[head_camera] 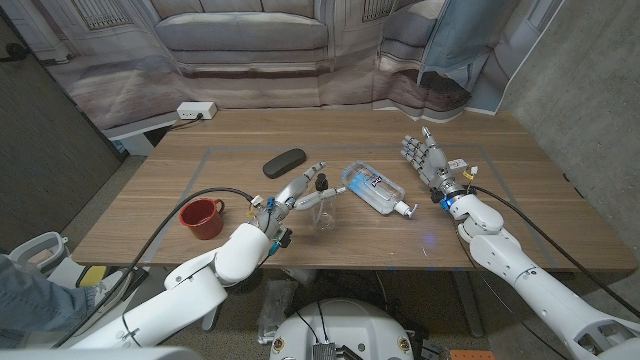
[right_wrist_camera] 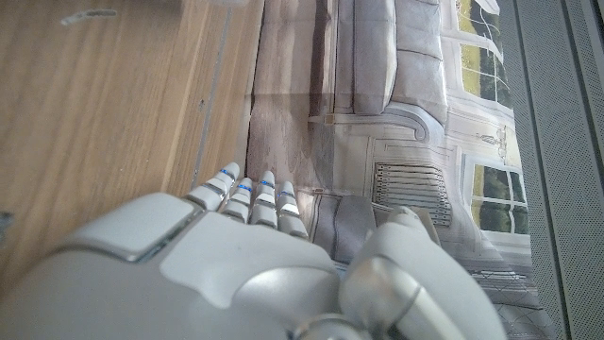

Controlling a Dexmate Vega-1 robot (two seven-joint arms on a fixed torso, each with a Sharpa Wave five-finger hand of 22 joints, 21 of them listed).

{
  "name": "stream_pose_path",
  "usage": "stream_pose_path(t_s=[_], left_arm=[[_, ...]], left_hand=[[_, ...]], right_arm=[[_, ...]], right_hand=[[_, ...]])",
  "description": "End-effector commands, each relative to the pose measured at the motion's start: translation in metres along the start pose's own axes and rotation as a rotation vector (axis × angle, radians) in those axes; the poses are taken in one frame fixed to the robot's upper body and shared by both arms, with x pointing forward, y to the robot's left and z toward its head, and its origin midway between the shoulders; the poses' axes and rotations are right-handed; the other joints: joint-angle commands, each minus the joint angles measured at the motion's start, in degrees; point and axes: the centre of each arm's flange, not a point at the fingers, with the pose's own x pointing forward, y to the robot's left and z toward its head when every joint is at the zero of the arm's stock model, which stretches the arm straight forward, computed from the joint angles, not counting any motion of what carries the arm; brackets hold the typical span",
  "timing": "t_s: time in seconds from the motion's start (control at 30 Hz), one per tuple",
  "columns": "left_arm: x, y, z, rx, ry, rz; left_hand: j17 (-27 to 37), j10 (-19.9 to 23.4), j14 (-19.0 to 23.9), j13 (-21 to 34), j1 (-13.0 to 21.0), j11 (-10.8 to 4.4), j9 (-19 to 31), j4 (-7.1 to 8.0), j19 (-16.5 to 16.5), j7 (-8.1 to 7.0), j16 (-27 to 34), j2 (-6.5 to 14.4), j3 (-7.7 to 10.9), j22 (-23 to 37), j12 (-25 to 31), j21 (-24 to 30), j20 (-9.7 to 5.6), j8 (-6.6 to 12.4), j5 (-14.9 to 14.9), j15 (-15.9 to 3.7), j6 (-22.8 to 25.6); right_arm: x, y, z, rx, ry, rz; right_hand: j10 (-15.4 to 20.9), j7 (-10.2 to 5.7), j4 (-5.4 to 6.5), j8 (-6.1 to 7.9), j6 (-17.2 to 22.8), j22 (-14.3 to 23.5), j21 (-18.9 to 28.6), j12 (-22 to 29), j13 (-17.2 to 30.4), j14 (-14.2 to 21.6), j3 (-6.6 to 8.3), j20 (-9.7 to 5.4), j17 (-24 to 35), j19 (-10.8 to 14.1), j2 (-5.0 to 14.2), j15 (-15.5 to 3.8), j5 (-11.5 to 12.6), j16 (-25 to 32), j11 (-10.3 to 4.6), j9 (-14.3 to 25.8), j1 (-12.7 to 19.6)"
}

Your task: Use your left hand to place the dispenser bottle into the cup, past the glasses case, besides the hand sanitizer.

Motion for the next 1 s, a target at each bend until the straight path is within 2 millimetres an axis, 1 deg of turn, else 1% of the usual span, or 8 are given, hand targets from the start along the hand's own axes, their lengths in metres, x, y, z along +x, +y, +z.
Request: stream_pose_path(t_s=[0.03, 0.2, 0.3, 0.37, 0.53, 0.7, 1.0], left_arm=[[0.001, 0.0, 0.002, 0.045, 0.047, 0.02], [0.003, 0.0, 0.002, 0.049, 0.059, 0.024], [0.004, 0.001, 0.002, 0.049, 0.068, 0.03], [0.005, 0.001, 0.002, 0.052, 0.072, 0.03], [0.009, 0.001, 0.003, 0.056, 0.079, 0.027], [0.011, 0.001, 0.002, 0.053, 0.086, 0.024], [0.014, 0.0, 0.001, 0.047, 0.086, 0.024]], left_hand=[[0.2, 0.2, 0.1, 0.1, 0.9, -0.24, 0.3, -0.4, 0.0, 0.23, 0.3, 0.0, 0.17, 0.2, 0.4, 0.1, 0.52, 0.36, 0.3, -0.24, 0.8], [0.2, 0.4, 0.5, 0.1, 1.2, -0.27, 0.3, -0.51, 0.2, 0.21, 0.4, 0.2, 0.22, 0.2, 0.5, 0.2, 0.89, 0.4, 0.4, -0.36, 1.0], [0.2, 0.6, 0.5, 0.1, 1.3, -0.28, 0.3, -0.55, 0.4, 0.2, 0.4, 0.3, 0.25, 0.2, 0.6, 0.2, 0.9, 0.4, 0.4, -0.25, 1.0], [0.2, 0.8, 0.7, 0.1, 1.6, -0.13, 0.3, -0.63, 0.4, 0.47, 0.4, 0.4, 0.31, 0.2, 0.6, 0.2, 0.87, 0.59, 0.4, -0.17, 1.6], [0.2, 1.1, 1.0, 0.1, 1.8, -0.31, 0.3, -0.71, 0.6, 0.38, 0.5, 0.6, 0.38, 0.2, 0.8, 0.3, 0.81, 0.6, 0.5, -0.3, 1.7], [0.3, 2.4, 3.1, 0.1, 2.7, -0.3, 0.2, -0.99, 2.9, 0.3, 1.1, 1.1, 0.53, 0.4, 1.2, 1.1, 0.67, 0.71, 0.6, -0.27, 2.4], [0.4, 3.3, 4.4, 0.2, 3.3, -0.36, 0.2, -1.14, 3.8, 0.23, 1.4, 1.5, 0.61, 0.5, 1.4, 1.4, 0.69, 1.11, 0.7, -0.47, 3.9]], right_arm=[[0.002, -0.002, -0.006, 0.014, 0.007, -0.004], [0.003, -0.002, -0.008, 0.015, 0.01, -0.002], [0.003, -0.003, -0.008, 0.016, 0.011, -0.004], [0.003, -0.003, -0.008, 0.016, 0.011, -0.005], [0.003, -0.005, -0.009, 0.017, 0.012, -0.009], [0.003, -0.006, -0.01, 0.018, 0.015, -0.01], [0.004, -0.007, -0.01, 0.021, 0.013, -0.01]], right_hand=[[0.0, -0.07, -0.24, 0.17, 0.0, 0.2, -0.2, 0.1, 0.2, 0.1, -0.06, -0.15, 0.2, 0.4, 0.23, 0.15, 0.1, 0.2, 0.06, 0.3, 0.3], [0.0, -0.06, -0.26, 0.17, 0.0, 0.2, -0.2, 0.1, 0.2, 0.1, -0.07, -0.15, 0.2, 0.4, 0.27, 0.17, 0.1, 0.2, 0.0, 0.3, 0.3], [0.0, -0.03, -0.27, 0.16, 0.0, 0.2, -0.2, 0.1, 0.2, 0.1, -0.09, -0.14, 0.2, 0.4, 0.28, 0.21, 0.1, 0.2, -0.04, 0.3, 0.3], [-0.1, -0.06, -0.27, 0.17, 0.0, 0.2, -0.2, 0.1, 0.2, 0.1, -0.1, -0.14, 0.2, 0.3, 0.29, 0.23, 0.1, 0.3, -0.03, 0.3, 0.3], [-0.1, -0.09, -0.3, 0.2, 0.1, 0.2, -0.2, 0.1, 0.2, 0.1, -0.12, -0.15, 0.2, 0.4, 0.35, 0.04, 0.1, 0.3, -0.17, 0.3, 0.3], [0.0, -0.11, -0.32, 0.19, 0.1, 0.2, -0.2, 0.1, 0.2, 0.2, -0.14, -0.16, 0.2, 0.4, 0.39, 0.05, 0.1, 0.3, -0.18, 0.3, 0.3], [-0.1, -0.21, -0.35, 0.2, 0.1, 0.2, -0.3, 0.1, 0.2, 0.2, -0.19, -0.15, 0.2, 0.4, 0.44, 0.11, 0.1, 0.3, -0.12, 0.3, 0.3]])
